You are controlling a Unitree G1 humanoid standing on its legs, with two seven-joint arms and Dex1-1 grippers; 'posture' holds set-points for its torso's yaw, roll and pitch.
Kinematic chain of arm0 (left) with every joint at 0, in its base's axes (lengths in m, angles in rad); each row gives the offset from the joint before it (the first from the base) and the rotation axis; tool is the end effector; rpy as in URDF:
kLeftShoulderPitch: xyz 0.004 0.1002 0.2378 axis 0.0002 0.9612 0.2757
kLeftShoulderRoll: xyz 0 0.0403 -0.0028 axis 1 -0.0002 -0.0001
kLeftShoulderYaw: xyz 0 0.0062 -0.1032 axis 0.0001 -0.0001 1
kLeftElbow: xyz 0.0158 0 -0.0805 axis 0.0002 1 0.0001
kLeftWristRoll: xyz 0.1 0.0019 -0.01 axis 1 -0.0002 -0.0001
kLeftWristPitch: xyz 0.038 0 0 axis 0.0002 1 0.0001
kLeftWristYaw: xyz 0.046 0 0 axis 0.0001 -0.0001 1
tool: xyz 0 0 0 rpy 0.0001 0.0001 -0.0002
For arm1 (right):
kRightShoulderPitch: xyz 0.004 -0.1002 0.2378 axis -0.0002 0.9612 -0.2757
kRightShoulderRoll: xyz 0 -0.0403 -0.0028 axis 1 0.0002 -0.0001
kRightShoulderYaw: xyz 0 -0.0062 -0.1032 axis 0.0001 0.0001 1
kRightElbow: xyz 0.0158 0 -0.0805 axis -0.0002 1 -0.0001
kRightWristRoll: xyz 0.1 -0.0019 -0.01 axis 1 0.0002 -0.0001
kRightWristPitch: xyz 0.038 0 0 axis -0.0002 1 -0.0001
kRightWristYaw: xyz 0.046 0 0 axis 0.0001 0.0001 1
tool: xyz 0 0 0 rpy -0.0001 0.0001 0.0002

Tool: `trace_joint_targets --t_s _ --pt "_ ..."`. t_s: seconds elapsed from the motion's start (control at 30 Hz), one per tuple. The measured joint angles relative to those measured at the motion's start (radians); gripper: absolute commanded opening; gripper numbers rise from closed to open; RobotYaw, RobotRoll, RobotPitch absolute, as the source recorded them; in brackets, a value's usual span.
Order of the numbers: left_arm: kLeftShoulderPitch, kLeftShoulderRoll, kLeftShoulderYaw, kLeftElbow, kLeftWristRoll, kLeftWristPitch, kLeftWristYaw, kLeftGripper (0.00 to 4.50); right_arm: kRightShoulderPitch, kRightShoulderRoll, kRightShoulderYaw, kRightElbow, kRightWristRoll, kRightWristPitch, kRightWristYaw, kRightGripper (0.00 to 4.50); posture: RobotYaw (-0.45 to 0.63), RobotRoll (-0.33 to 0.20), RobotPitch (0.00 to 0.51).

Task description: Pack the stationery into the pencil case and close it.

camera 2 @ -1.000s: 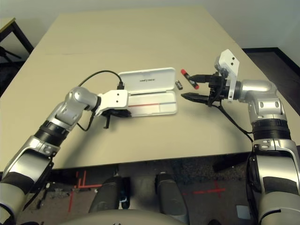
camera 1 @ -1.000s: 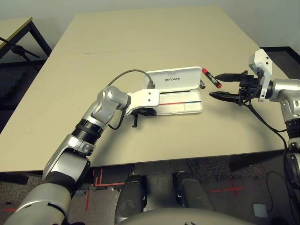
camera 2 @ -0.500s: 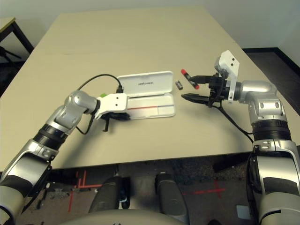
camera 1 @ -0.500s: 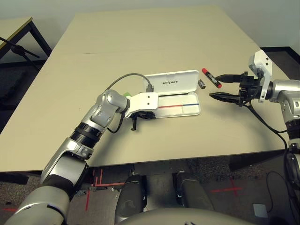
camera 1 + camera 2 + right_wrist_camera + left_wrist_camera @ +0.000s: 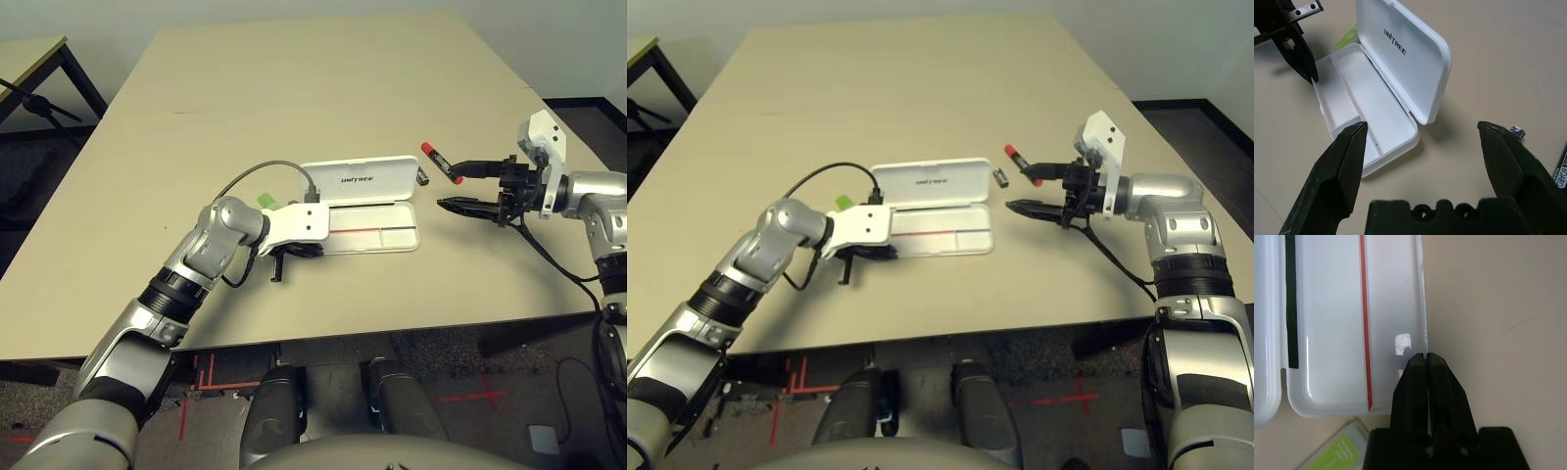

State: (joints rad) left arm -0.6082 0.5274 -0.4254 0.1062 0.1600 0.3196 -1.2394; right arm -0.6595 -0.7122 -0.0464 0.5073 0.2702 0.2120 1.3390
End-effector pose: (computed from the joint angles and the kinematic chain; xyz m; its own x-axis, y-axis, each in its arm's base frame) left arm 0.2938 0.1538 0.1448 0.1890 -0.6853 -0.7033 0.9618 -0.0153 0.2734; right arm 0.3014 -0.2959 0.1771 0.4690 0.8356 -0.2859 -0.8829 0.4514 -0.1291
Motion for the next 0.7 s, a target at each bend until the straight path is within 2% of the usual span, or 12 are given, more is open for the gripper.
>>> trace_joint_targets --t_s 0.3,0.4,0.7 --pt "0.014 0.004 -0.007 -0.032 -0.002 0.022 0.0 0.02 0.0 0.005 0.002 0.001 0.0 0.0 0.0 4.5 0.01 0.0 0.1" --pt "0.018 0.003 -0.009 -0.038 -0.006 0.023 -0.001 0.77 0.0 0.006 0.002 0.001 0.0 -0.001 0.0 4.5 0.01 0.0 0.1" --pt "0.035 0.0 -0.024 -0.059 -0.054 0.065 -0.033 4.23 0.002 0.007 0.002 0.001 0.0 -0.003 0.001 4.5 0.01 0.0 0.104"
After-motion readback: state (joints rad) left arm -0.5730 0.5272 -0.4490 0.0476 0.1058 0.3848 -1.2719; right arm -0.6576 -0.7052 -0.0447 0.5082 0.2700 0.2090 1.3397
